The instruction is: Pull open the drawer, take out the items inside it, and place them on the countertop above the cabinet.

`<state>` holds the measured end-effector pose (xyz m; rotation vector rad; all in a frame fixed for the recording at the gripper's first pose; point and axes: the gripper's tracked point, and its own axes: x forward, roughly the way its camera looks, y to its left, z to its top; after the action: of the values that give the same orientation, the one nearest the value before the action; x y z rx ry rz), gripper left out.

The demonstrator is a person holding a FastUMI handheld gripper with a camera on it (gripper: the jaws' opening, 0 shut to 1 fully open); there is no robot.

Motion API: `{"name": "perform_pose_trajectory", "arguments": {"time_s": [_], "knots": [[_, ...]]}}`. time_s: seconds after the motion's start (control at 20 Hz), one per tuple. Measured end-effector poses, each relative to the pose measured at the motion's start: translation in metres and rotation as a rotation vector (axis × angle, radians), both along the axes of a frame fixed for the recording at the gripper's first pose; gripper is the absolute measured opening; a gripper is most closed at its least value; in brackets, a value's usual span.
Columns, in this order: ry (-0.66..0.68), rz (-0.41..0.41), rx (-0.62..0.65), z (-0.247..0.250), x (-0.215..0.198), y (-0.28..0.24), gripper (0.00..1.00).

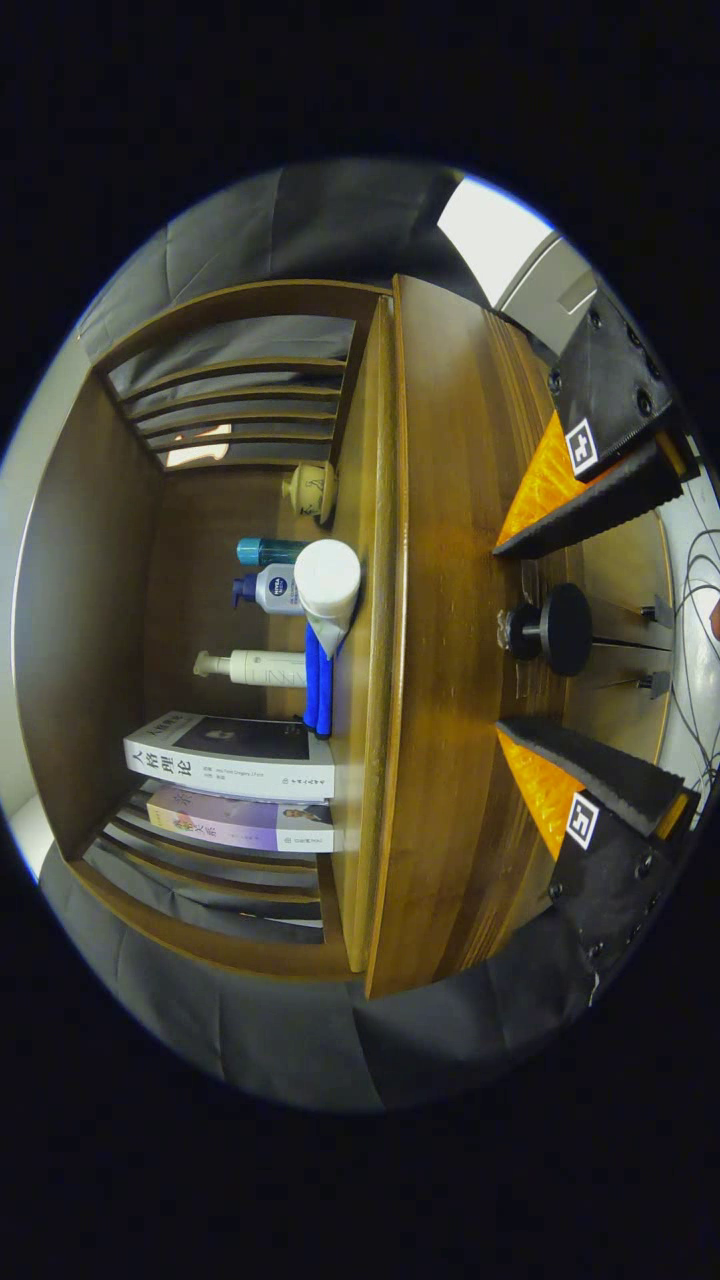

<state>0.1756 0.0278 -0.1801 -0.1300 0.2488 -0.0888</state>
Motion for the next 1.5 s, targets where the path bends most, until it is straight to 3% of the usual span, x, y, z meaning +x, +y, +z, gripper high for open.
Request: {"name": "perform_pose_trajectory", "arguments": {"time_s": [0.45, 0.65, 0.85, 1.5], "knots": [[-0.042, 0.058, -0.047, 0.02, -0.005, 0.025, 0.98], [-0.07, 0.106, -0.025, 0.055, -0.038, 0.029, 0.98], [-0.089, 0.147, 0.087, 0.09, -0.085, 0.025, 0.98], [-0.193, 0.138, 0.103, 0.146, -0.194, -0.022, 0.97]]}}
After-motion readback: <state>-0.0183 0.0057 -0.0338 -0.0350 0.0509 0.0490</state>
